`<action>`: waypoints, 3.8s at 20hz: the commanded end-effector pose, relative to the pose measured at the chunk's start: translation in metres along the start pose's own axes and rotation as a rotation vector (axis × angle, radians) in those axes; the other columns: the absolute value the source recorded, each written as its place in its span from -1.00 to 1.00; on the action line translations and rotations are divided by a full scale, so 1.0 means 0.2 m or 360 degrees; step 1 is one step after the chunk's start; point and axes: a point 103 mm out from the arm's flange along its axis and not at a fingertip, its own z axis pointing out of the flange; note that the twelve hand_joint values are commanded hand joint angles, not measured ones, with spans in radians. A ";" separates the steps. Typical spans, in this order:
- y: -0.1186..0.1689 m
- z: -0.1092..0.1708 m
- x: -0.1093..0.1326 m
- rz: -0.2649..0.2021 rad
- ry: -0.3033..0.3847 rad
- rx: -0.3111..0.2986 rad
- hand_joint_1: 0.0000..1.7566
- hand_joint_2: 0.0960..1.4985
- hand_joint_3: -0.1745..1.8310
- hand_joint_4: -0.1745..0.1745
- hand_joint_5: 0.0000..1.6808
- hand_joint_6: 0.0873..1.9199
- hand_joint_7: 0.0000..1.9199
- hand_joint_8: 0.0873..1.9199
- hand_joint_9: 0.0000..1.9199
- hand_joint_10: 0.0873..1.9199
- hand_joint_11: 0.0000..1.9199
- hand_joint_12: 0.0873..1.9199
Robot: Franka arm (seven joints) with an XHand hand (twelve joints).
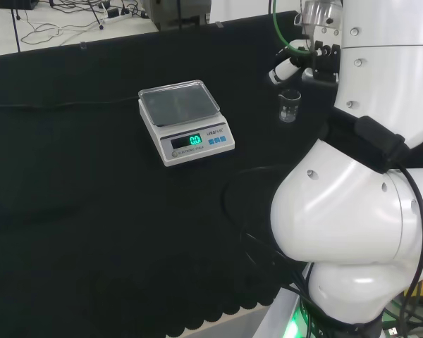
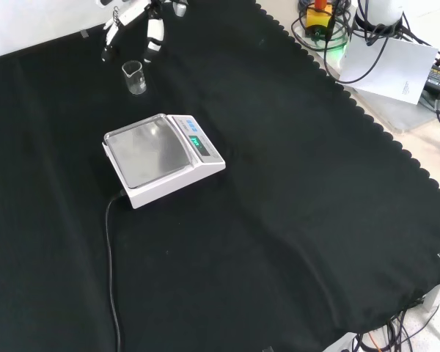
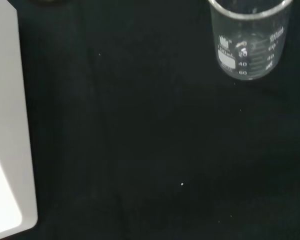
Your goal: Pick up the beaker.
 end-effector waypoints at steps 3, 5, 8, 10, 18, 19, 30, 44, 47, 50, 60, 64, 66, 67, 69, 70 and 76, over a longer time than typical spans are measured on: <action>0.05 0.07 -0.04 0.0039 0.0000 0.0062 -0.25 -0.08 -0.37 0.27 -0.59 -1.00 -0.69 -0.44 -0.62 -0.28 -1.00 0.42; 0.06 0.09 -0.05 0.0047 0.0006 0.0078 -0.25 -0.08 -0.37 0.27 -0.59 -1.00 -0.69 -0.44 -0.62 -0.28 -1.00 0.42; 0.06 0.11 -0.07 0.0059 0.0025 0.0088 -0.25 -0.08 -0.37 0.26 -0.59 -1.00 -0.69 -0.44 -0.62 -0.28 -1.00 0.42; 0.07 0.12 -0.09 0.0065 0.0030 0.0094 -0.25 -0.08 -0.37 0.26 -0.59 -1.00 -0.68 -0.44 -0.62 -0.28 -1.00 0.43; 0.10 0.17 -0.11 0.0070 0.0038 0.0182 -0.26 -0.11 -0.38 0.26 -0.63 -1.00 -0.72 -0.44 -0.66 -0.27 -1.00 0.44; 0.11 0.17 -0.11 0.0074 0.0024 0.0214 -0.28 -0.15 -0.41 0.31 -0.70 -1.00 -0.80 -0.45 -0.79 -0.25 -1.00 0.43; 0.14 0.19 -0.15 0.0144 -0.0002 0.0251 -0.29 -0.19 -0.61 0.43 -0.90 -1.00 -1.00 -0.71 -1.00 -0.69 -1.00 0.30; 0.22 0.26 -0.17 0.0165 -0.0038 0.0248 0.03 -0.09 -0.39 -0.17 -0.17 -0.77 -0.73 -0.44 -0.74 -0.20 -0.75 0.47; 0.22 0.26 -0.18 0.0136 -0.0041 0.0184 0.22 -0.09 -0.20 -0.77 -0.02 -0.49 -0.55 -0.34 -0.31 -0.32 -0.22 0.17; 0.21 0.23 -0.18 0.0127 -0.0067 0.0101 0.28 0.37 -0.60 -0.98 0.00 0.10 -0.38 -0.23 -0.04 -0.42 0.04 -0.08; 0.06 -0.11 -0.06 0.0016 -0.0226 0.0064 0.28 0.57 -0.81 -1.00 -0.03 0.26 -0.26 -0.11 0.04 -0.30 0.08 -0.21; -0.05 -0.23 0.04 -0.0046 -0.0371 0.0004 0.28 0.57 -0.82 -1.00 -0.03 0.27 -0.24 -0.10 0.04 -0.28 0.08 -0.22; -0.12 -0.30 0.09 -0.0074 -0.0444 -0.0034 0.28 0.57 -0.82 -1.00 -0.03 0.27 -0.23 -0.09 0.04 -0.28 0.08 -0.22; -0.15 -0.32 0.12 -0.0091 -0.0472 -0.0055 0.28 0.57 -0.82 -1.00 -0.03 0.27 -0.23 -0.09 0.04 -0.28 0.08 -0.22; -0.23 -0.36 0.16 -0.0129 -0.0507 -0.0100 0.28 0.57 -0.82 -1.00 -0.02 0.26 -0.22 -0.09 0.05 -0.27 0.08 -0.22; -0.27 -0.37 0.18 -0.0156 -0.0521 -0.0127 0.28 0.57 -0.82 -1.00 -0.02 0.26 -0.21 -0.09 0.05 -0.27 0.09 -0.22; -0.43 -0.45 0.30 -0.0265 -0.0567 -0.0195 0.28 0.56 -0.82 -1.00 -0.01 0.24 -0.19 -0.11 0.06 -0.26 0.10 -0.22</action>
